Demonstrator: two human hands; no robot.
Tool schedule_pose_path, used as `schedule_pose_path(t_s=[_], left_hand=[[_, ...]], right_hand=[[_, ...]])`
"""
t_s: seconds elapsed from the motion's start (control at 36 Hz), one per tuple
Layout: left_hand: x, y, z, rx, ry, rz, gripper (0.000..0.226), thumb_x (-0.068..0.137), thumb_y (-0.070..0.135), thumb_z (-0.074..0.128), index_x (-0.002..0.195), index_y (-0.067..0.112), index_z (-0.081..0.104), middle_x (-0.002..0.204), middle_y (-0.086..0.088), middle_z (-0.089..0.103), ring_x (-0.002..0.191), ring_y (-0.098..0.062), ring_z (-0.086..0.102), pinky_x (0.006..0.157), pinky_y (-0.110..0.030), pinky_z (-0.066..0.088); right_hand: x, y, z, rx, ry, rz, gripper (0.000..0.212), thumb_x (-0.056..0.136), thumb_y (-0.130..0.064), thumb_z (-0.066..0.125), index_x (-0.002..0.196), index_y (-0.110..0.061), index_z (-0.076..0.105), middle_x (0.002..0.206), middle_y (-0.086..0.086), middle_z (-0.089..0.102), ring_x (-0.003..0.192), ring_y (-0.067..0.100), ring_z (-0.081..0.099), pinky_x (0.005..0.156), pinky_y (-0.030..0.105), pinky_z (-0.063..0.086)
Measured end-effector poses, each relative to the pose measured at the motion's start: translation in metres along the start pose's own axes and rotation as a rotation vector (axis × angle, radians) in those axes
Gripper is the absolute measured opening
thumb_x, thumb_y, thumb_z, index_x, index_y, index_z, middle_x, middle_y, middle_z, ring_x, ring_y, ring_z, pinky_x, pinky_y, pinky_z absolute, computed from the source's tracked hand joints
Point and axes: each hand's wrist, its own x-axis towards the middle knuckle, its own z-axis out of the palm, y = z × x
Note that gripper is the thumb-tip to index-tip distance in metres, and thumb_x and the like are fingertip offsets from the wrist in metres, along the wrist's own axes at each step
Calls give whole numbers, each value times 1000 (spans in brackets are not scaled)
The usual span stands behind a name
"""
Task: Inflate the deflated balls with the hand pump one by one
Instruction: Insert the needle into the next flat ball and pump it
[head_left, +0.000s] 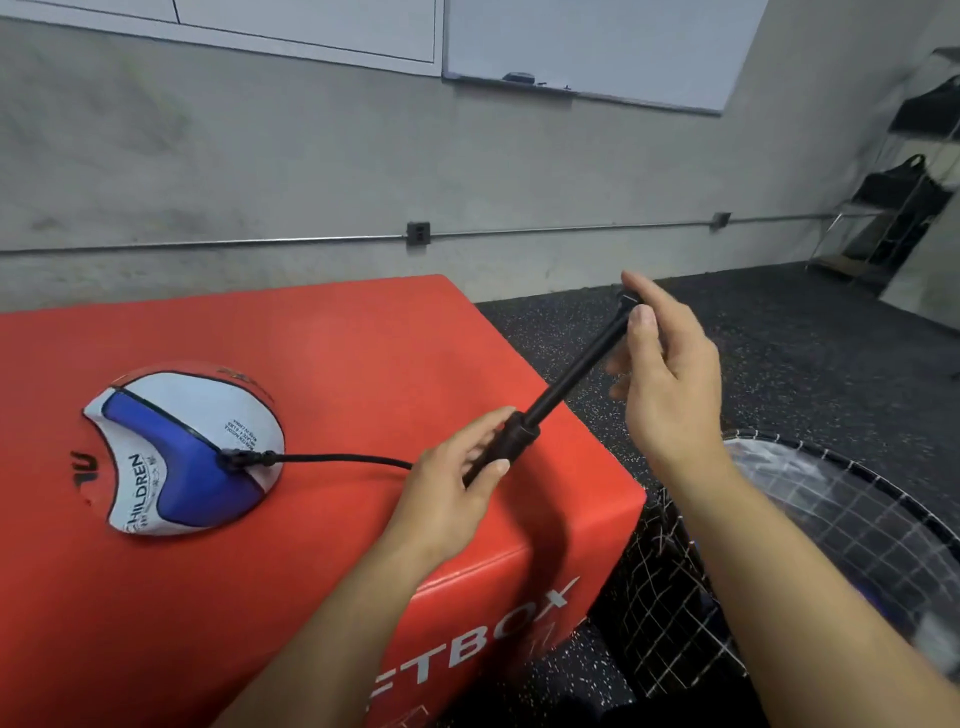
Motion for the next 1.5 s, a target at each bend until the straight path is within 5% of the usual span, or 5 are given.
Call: schedule_pose_path(t_s=[0.53, 0.75, 0.92, 1.03, 1.5], left_hand=[[5, -7, -5, -86, 69, -31, 67, 97, -7, 64, 130, 50, 53, 123, 16, 69, 115, 12, 63, 97, -7, 43], [0, -1, 0, -34, 37, 3, 65, 99, -2, 64, 132, 54, 53, 126, 19, 68, 120, 11, 61, 100, -9, 43], [-1, -4, 4, 30, -17, 8, 63, 99, 7, 64, 141, 54, 56, 131, 14, 71, 124, 2, 63, 110, -23, 46], [-1, -4, 6, 61, -36, 4, 61, 99, 8, 65, 143, 50, 56, 131, 14, 71, 124, 4, 62, 108, -19, 44], [5, -9, 1, 13, -4, 0, 61, 99, 2, 66, 139, 47, 55, 119, 22, 67, 112, 14, 62, 96, -5, 42]], right_hand=[[-35, 19, 34, -153, -551, 119, 38, 106, -17, 60, 136, -39, 66, 122, -19, 70, 61, 16, 74, 63, 21, 53], [-38, 21, 15, -85, -493, 67, 38, 105, -13, 61, 137, -34, 66, 122, -7, 68, 63, 16, 70, 62, 19, 51], [-13, 4, -12, 59, -176, 85, 33, 107, -12, 56, 134, -27, 68, 99, 10, 70, 58, 8, 60, 52, 20, 47], [-3, 2, -29, 159, -14, 103, 32, 107, -13, 57, 135, -26, 68, 95, -5, 70, 61, 10, 57, 51, 25, 47], [-23, 16, 8, -43, -287, 101, 31, 105, -20, 62, 131, -35, 70, 84, -4, 76, 53, 17, 66, 50, 34, 54]])
